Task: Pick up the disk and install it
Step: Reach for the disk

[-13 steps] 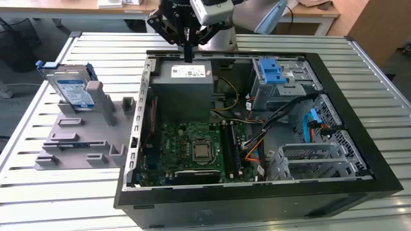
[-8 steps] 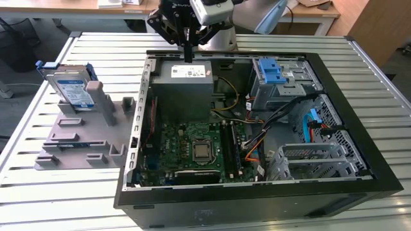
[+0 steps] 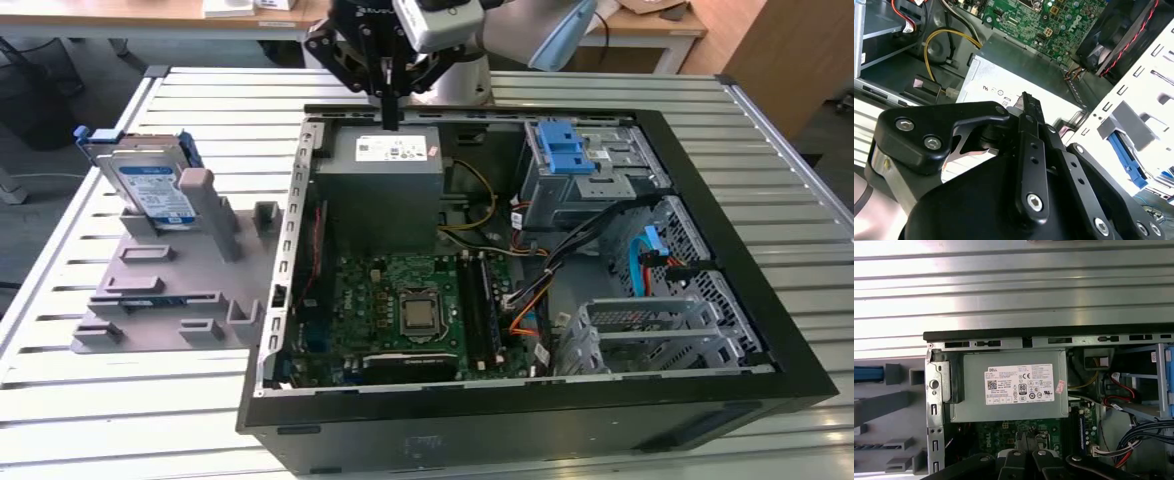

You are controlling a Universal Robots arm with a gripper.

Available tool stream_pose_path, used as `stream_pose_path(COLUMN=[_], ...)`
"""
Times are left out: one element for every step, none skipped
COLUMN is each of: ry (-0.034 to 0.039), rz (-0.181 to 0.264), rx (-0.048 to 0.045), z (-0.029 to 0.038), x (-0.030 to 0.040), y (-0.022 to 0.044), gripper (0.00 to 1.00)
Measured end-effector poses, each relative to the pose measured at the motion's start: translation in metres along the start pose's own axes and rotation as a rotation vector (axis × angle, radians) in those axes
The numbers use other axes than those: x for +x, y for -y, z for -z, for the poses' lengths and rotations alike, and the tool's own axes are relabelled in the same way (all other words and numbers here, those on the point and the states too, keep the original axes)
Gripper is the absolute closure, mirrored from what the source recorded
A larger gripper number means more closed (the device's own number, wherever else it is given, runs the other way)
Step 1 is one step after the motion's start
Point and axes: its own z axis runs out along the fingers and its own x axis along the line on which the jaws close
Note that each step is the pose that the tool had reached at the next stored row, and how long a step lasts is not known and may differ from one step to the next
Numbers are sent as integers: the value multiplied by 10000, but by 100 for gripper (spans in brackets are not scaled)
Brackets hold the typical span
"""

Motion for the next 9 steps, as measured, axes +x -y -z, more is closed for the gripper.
stream_pose_path(ry=[0, 0, 0, 0, 0, 0, 0, 0, 0], rz=[1, 2, 2, 2, 2, 3, 2, 2, 2], rx=[0, 1, 1, 1, 1, 1, 1, 1, 1], z=[0, 0, 1, 1, 1, 1, 1, 1, 1], x=[6, 11, 15, 20, 24, 24, 30, 33, 34], y=[1, 1, 1, 1, 2, 2, 2, 2, 2], gripper=[89, 89, 89, 89, 89, 89, 89, 89, 89])
